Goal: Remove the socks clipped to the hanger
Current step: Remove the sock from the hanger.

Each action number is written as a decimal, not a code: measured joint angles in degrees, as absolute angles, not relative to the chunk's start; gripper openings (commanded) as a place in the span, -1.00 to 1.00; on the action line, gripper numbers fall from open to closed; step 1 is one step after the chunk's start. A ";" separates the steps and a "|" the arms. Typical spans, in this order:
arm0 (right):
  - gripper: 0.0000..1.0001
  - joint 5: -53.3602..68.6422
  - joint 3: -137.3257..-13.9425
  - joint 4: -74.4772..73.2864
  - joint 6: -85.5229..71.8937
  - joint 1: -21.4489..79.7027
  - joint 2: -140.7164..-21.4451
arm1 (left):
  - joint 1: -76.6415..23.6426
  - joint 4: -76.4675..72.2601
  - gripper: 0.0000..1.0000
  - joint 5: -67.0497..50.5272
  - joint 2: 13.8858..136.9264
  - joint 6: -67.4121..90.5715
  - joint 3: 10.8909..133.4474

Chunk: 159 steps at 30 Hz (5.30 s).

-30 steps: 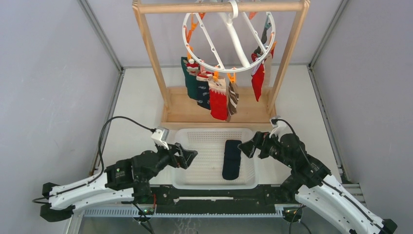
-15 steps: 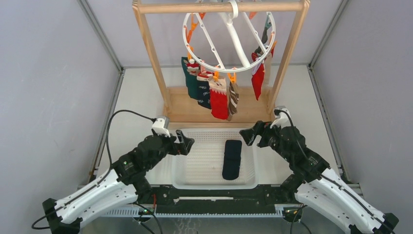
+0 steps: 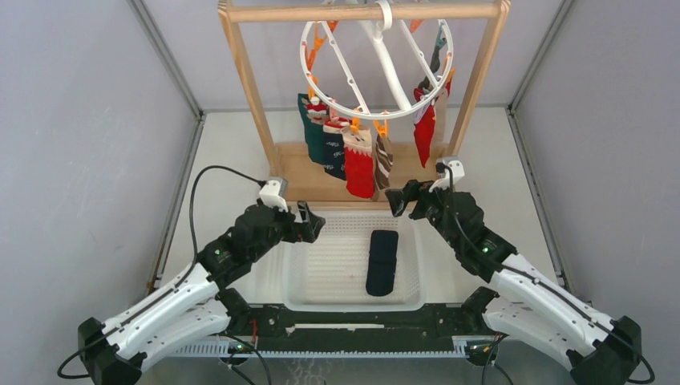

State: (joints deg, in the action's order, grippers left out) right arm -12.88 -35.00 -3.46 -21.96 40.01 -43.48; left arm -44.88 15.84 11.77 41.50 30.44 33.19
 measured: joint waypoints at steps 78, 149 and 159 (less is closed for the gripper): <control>-1.00 -23.62 -33.28 17.45 -12.67 51.90 -57.25 | -43.35 17.28 1.00 5.28 36.71 32.47 43.77; -1.00 -30.17 -33.34 15.49 -10.20 56.34 -55.35 | -50.52 -11.92 0.99 -1.43 73.34 36.88 68.25; -1.00 -30.15 -33.34 14.68 -10.41 56.34 -55.09 | -50.52 -11.90 0.96 2.13 76.64 34.92 71.66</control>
